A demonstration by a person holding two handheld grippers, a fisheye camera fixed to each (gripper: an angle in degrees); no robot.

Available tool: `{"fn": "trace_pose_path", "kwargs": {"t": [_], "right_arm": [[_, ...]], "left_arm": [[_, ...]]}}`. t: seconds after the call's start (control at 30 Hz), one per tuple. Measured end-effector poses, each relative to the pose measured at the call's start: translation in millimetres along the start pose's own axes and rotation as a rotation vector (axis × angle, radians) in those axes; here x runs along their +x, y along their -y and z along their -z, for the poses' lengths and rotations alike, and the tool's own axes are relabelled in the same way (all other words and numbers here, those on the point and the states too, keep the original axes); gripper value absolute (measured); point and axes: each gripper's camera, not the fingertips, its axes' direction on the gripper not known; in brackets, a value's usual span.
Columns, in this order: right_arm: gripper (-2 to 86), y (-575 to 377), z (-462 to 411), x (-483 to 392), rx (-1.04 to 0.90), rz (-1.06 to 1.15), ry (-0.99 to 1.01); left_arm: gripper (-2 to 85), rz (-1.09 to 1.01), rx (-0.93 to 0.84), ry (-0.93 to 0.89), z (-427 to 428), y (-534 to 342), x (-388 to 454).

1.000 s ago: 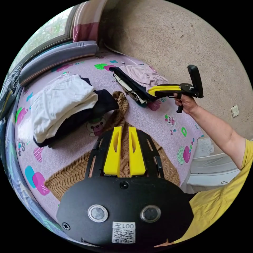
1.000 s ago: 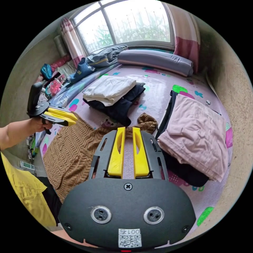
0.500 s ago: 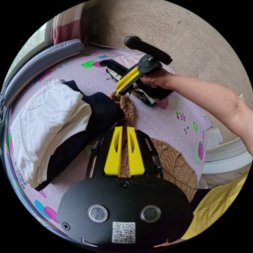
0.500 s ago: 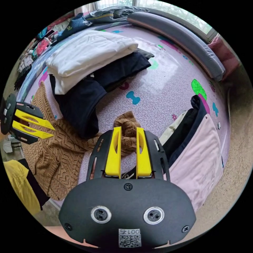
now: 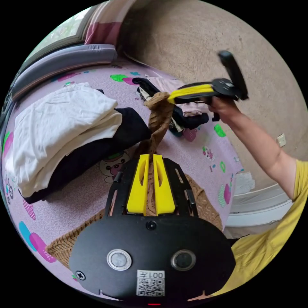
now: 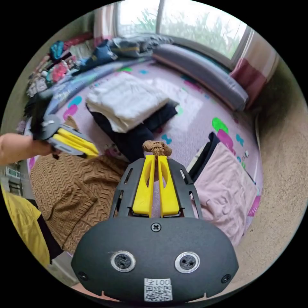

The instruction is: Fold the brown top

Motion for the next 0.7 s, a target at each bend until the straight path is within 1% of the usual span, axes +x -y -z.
{"fn": "trace_pose_path", "kwargs": {"t": [0.07, 0.13, 0.23, 0.3, 0.4, 0.43, 0.5, 0.6, 0.7], "right_arm": [[0.9, -26.6, 65.3, -35.5, 0.186, 0.090, -0.001], [0.9, -44.8, 102.0, -63.9, 0.259, 0.174, -0.004], [0.9, -72.3, 140.9, -102.1, 0.309, 0.255, -0.014], [0.9, -87.7, 154.4, -119.9, 0.328, 0.276, -0.005], [1.0, -110.1, 165.2, -145.5, 0.338, 0.289, 0.000], [1.0, -118.7, 167.3, -155.0, 0.343, 0.292, 0.000], [1.2, -131.1, 169.0, -168.2, 0.347, 0.299, 0.000], [1.5, -152.7, 171.0, -187.9, 0.353, 0.301, 0.000], [2.1, -181.7, 179.3, -210.7, 0.396, 0.294, 0.005]], "left_arm": [[2.1, 0.039, 0.049, -0.058, 9.3, -2.8, -2.6], [5.4, 0.029, 0.169, -0.183, 30.2, -5.4, 0.6], [6.4, -0.087, 0.322, -0.311, 66.8, -17.5, 16.2], [6.4, -0.140, 0.368, -0.357, 83.4, -30.2, 26.1], [5.7, -0.165, 0.394, -0.449, 93.5, -52.0, 39.3], [5.0, -0.166, 0.392, -0.491, 93.2, -60.5, 44.4], [2.0, -0.145, 0.409, -0.518, 92.4, -75.4, 50.8], [-0.3, -0.140, 0.437, -0.491, 95.8, -101.1, 63.3], [-0.6, -0.235, 0.402, -0.472, 101.9, -127.9, 85.6]]}}
